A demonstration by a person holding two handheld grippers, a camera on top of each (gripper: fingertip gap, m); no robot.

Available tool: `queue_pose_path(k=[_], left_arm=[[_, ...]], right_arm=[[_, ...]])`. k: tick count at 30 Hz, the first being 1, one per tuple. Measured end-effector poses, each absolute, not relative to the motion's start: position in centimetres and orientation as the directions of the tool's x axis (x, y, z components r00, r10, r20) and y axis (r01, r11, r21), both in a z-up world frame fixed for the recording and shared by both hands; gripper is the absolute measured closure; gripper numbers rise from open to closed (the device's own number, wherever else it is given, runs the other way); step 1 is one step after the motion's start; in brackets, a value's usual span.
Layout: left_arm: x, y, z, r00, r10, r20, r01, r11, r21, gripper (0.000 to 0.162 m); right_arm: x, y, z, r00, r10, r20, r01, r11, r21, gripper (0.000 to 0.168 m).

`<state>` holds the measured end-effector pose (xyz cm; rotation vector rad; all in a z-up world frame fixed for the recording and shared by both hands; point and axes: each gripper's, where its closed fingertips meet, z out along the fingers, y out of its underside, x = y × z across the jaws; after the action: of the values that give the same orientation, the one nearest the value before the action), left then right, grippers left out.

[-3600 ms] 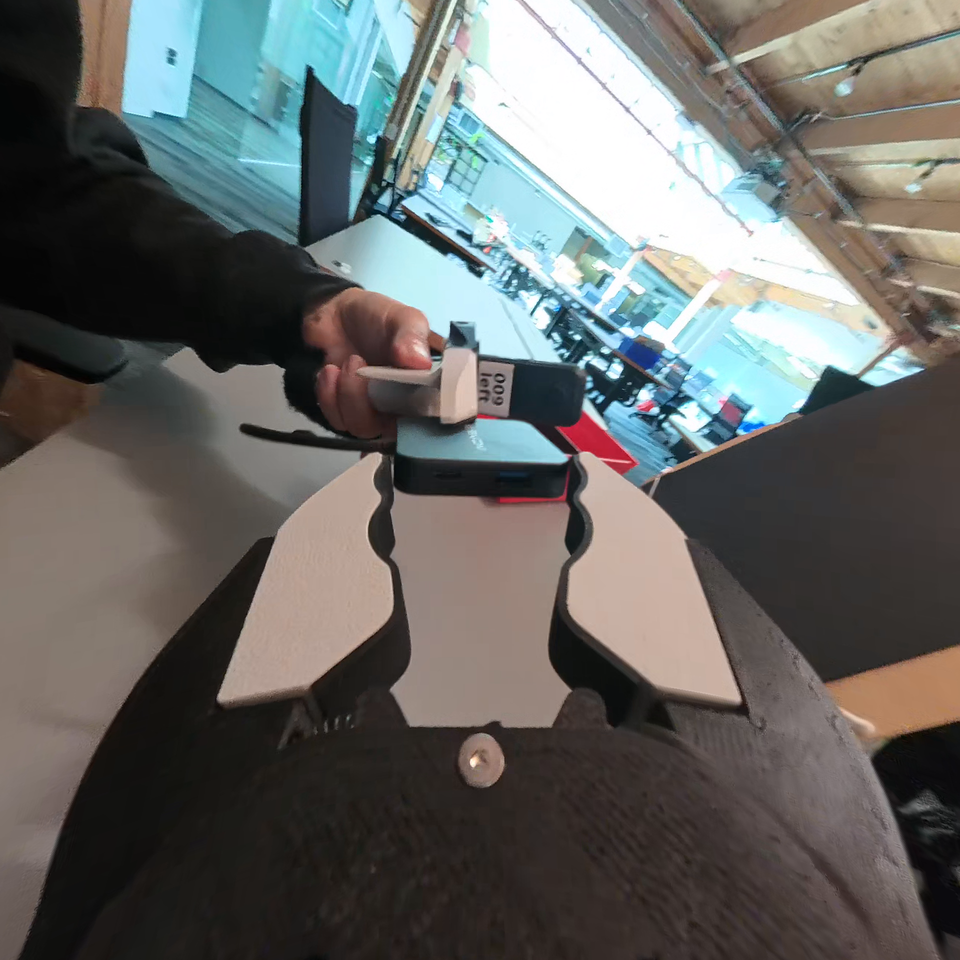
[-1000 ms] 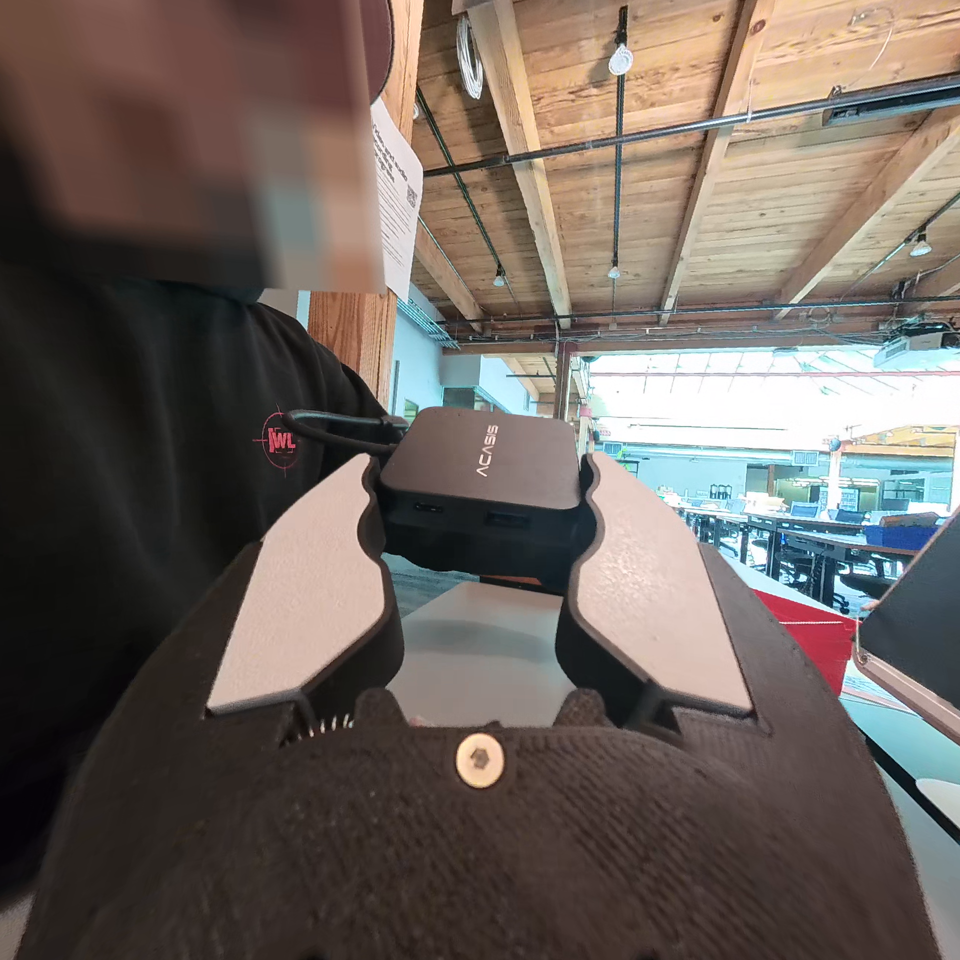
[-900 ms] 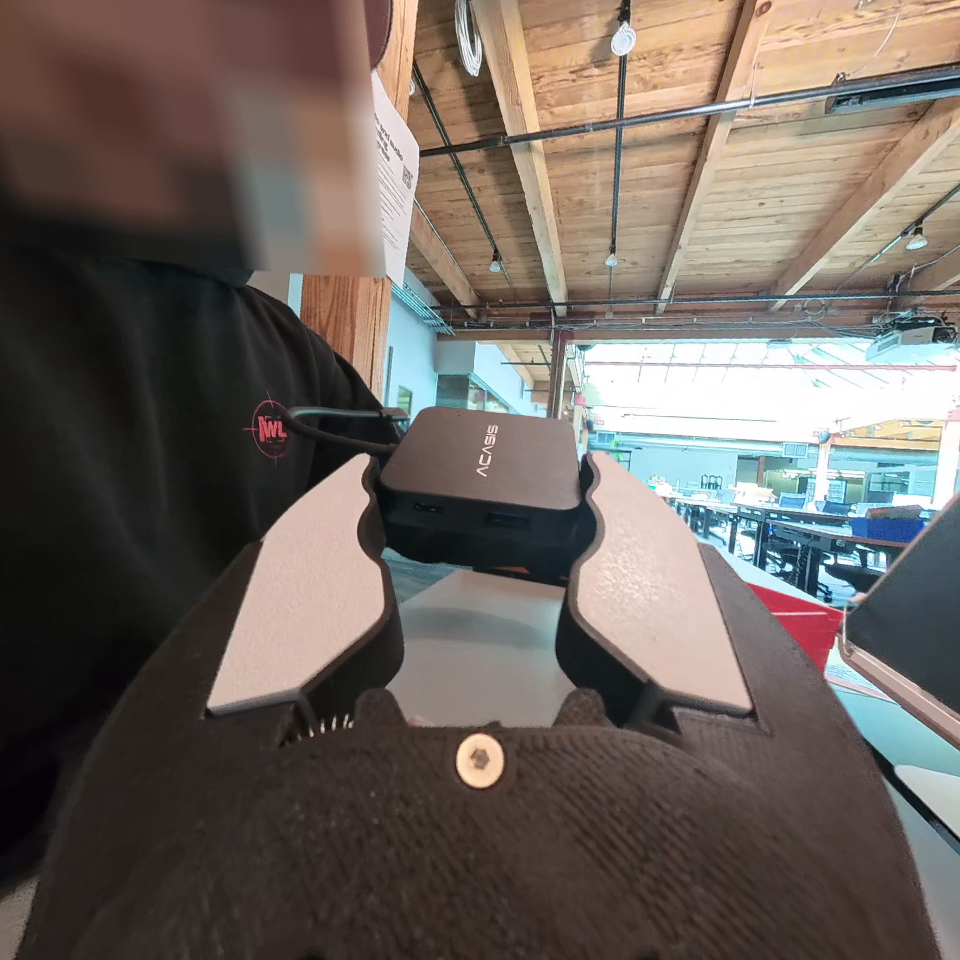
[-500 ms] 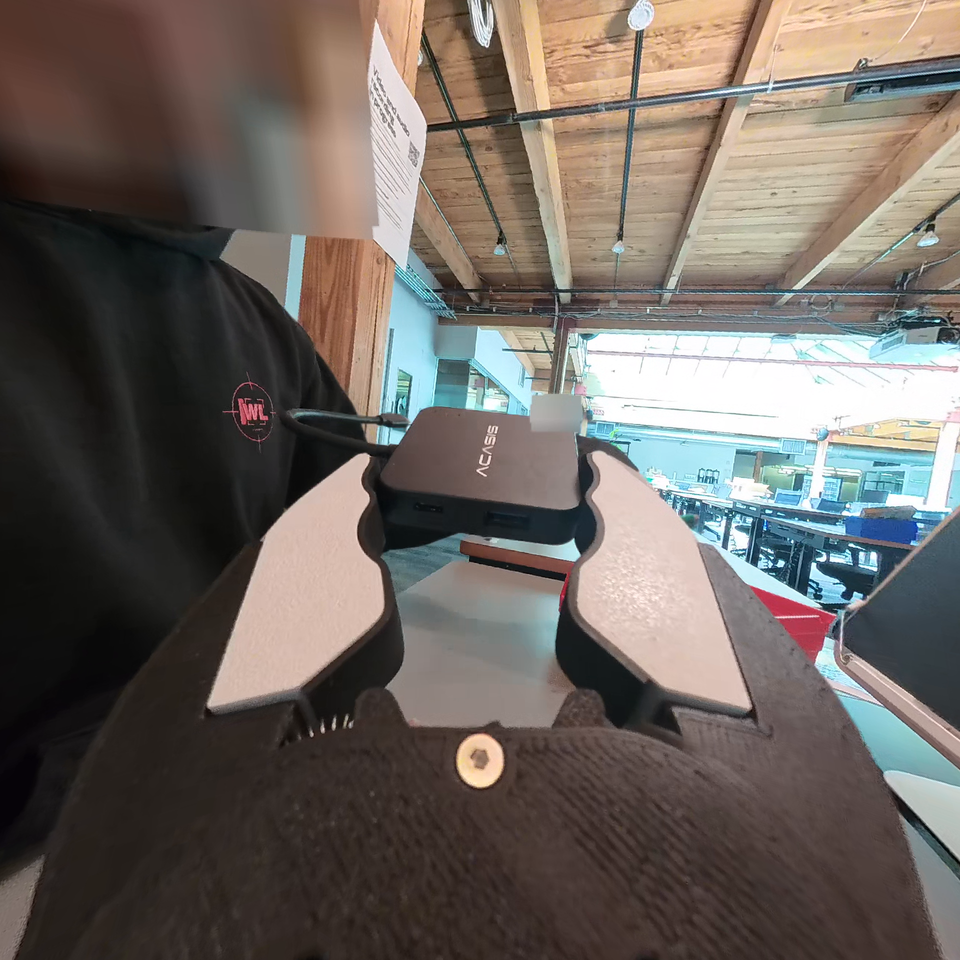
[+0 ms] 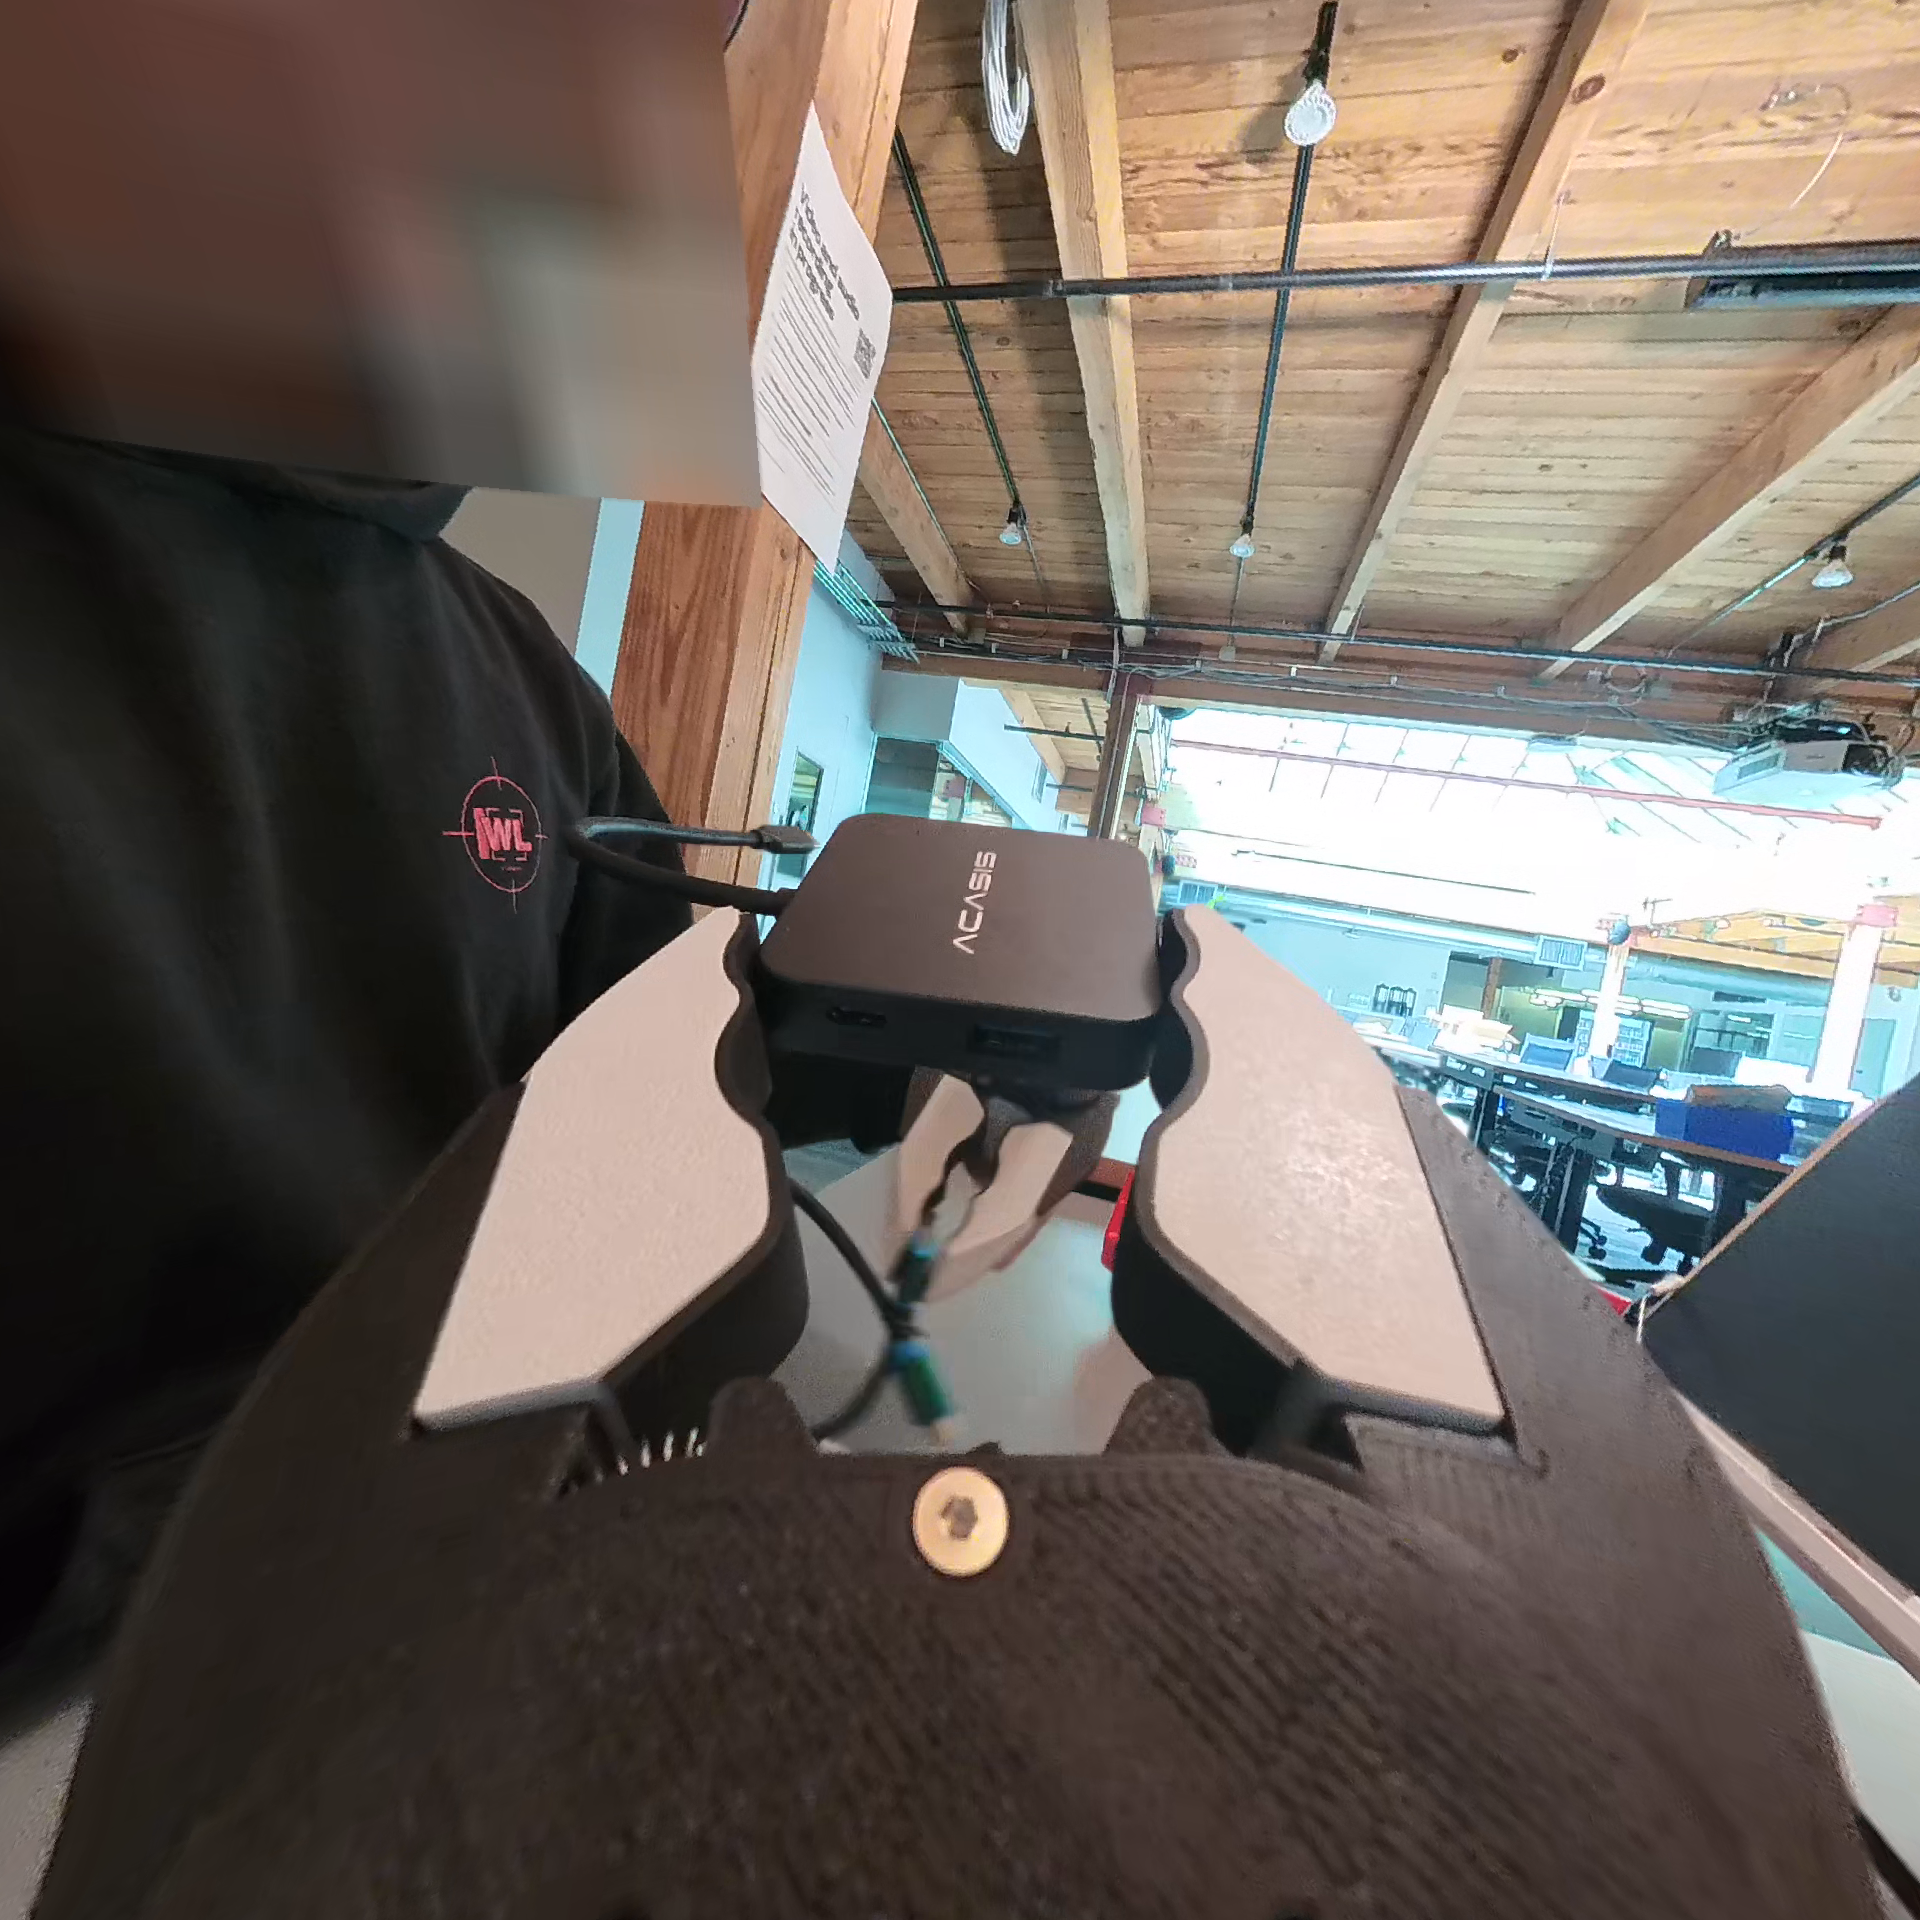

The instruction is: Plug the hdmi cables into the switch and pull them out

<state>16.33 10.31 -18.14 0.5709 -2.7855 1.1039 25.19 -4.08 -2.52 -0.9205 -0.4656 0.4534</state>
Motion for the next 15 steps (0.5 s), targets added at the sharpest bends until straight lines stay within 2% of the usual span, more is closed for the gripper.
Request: queue_pose_path(k=[2,3,5,6,8,11,15], left_arm=[[14.2,7.5,-16.0,-0.862,-0.044,0.506,-0.456,0.504,-0.733,0.151],[13.2,7.0,-15.0,-0.782,0.111,0.614,-0.514,0.443,-0.734,0.151],[12.2,7.0,-14.7,-0.597,0.323,0.734,-0.604,0.422,-0.677,0.151],[12.1,6.9,-15.6,-0.535,0.353,0.767,-0.628,0.441,-0.641,0.151],[12.0,6.7,-19.1,-0.489,0.292,0.822,-0.627,0.537,-0.564,0.151],[12.4,6.7,-23.2,-0.522,0.175,0.835,-0.584,0.640,-0.499,0.150],[15.8,6.7,-25.7,-0.618,-0.028,0.786,-0.628,0.618,-0.473,0.145]], right_arm=[[25.1,-4.4,-2.3,0.811,0.551,0.196,-0.163,0.535,-0.829,0.095],[25.0,-4.5,-2.2,0.811,0.550,0.199,-0.161,0.536,-0.829,0.095],[25.0,-4.6,-2.1,0.810,0.550,0.203,-0.160,0.541,-0.826,0.095],[25.0,-4.7,-2.1,0.810,0.551,0.203,-0.162,0.542,-0.824,0.095],[25.0,-4.7,-2.1,0.811,0.549,0.202,-0.161,0.541,-0.825,0.095],[25.0,-4.8,-2.1,0.815,0.541,0.207,-0.151,0.543,-0.826,0.095],[25.3,-4.9,-2.2,0.820,0.535,0.203,-0.153,0.547,-0.823,0.095]])
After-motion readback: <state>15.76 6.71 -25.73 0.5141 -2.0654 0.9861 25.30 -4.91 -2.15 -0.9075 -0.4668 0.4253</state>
